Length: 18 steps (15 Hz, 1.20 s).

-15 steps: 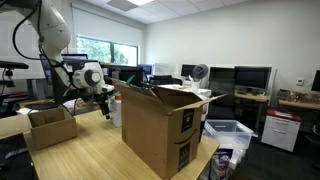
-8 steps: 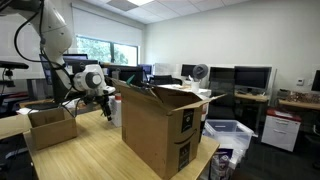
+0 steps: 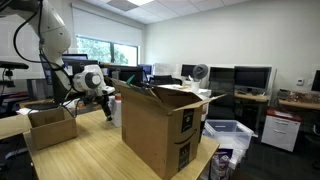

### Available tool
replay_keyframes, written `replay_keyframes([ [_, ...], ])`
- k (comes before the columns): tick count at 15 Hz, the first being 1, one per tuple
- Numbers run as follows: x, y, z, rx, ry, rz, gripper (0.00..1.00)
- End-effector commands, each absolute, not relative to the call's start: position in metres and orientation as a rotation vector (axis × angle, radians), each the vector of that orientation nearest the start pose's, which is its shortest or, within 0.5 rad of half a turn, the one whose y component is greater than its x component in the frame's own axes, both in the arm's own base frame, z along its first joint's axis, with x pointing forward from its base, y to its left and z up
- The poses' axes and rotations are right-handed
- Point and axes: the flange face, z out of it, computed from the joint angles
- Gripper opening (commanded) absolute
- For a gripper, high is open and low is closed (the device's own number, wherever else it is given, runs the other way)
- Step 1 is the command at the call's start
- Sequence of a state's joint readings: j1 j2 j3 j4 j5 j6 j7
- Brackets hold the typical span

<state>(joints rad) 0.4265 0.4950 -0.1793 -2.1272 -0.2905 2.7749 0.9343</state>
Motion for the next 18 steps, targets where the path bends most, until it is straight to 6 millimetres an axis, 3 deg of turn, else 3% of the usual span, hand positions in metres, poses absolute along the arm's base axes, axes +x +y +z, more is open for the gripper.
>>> replay_keyframes([
  [1,0.558,0.159,0.186,-3.131,0.656,-0.418,1.0],
  [5,0.553,0.159,0.182,-3.146,0.649,-0.413,1.0],
  [13,0.565,0.149,0.184,-3.153,0.601,-0.453,1.0],
  [18,0.566,0.159,0.18,-3.145,0.566,-0.444,1.0],
])
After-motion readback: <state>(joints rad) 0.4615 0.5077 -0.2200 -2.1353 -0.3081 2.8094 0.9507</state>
